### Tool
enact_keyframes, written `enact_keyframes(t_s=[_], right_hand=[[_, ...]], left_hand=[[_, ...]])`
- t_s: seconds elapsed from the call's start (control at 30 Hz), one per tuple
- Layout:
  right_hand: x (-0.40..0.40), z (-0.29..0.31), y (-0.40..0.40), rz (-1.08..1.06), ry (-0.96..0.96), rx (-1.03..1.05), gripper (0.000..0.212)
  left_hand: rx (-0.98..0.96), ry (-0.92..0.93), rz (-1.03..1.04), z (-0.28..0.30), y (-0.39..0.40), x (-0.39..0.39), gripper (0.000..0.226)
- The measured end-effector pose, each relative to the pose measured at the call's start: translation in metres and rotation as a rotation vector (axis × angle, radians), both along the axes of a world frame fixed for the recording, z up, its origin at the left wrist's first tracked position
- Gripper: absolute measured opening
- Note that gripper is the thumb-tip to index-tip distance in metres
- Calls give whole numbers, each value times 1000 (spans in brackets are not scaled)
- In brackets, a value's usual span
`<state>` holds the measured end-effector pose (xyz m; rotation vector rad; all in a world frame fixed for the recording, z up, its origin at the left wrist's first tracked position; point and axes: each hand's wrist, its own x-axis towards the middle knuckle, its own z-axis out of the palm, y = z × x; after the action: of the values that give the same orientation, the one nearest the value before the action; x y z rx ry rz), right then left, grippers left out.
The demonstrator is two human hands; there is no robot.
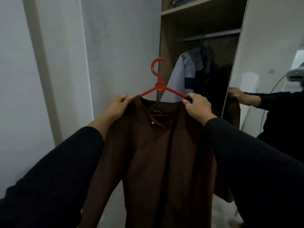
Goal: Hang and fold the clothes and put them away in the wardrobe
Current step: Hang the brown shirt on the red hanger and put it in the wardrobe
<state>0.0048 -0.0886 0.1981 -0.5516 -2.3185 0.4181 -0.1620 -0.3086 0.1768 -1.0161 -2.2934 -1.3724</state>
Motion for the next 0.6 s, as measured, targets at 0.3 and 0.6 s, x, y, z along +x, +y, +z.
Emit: enact_keyframes(t_s=[0.3,0.6], right_hand=[[-32,22,60,63,12,33,20],[-62,28,109,224,-28,39,16]], left_hand=[[-41,202,108,11,58,-28,25],[-119,84,60,20,79,-54,32]])
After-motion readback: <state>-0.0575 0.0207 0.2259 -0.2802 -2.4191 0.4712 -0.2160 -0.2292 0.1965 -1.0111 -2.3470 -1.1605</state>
